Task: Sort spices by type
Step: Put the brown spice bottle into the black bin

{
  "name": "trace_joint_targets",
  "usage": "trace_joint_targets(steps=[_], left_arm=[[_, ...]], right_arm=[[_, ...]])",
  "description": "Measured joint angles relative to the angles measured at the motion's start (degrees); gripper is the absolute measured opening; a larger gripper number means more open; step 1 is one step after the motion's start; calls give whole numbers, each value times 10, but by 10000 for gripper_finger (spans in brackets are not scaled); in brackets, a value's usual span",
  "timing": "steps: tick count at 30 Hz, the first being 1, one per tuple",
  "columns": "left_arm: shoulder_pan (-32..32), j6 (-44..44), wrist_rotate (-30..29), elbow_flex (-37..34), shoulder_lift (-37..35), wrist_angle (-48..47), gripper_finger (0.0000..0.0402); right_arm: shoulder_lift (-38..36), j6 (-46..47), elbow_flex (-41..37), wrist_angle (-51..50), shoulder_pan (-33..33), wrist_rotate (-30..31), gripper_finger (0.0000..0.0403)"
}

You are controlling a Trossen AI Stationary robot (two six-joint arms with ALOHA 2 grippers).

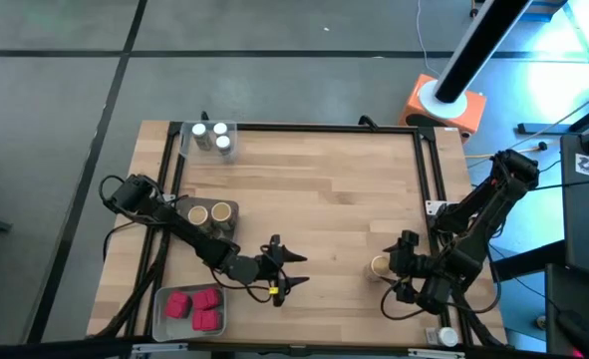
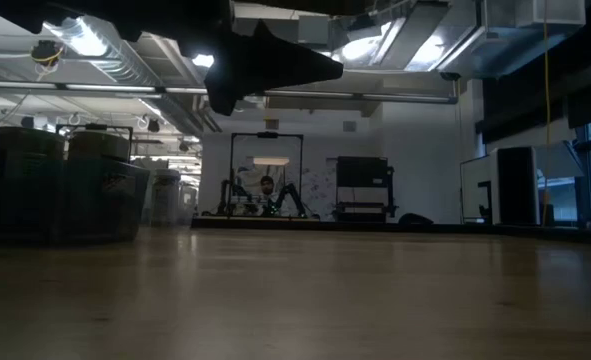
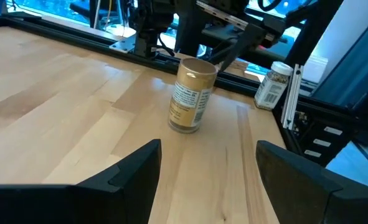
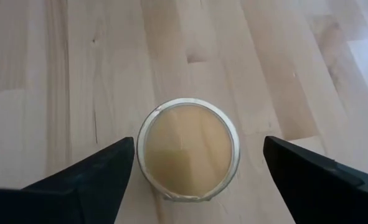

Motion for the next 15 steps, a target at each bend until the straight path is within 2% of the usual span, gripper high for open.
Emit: trace_joint_targets(steps=[15], left_arm=[[3, 2, 1, 0, 0, 0, 246]], right_arm=[[0, 12, -64, 93, 0, 5, 358]])
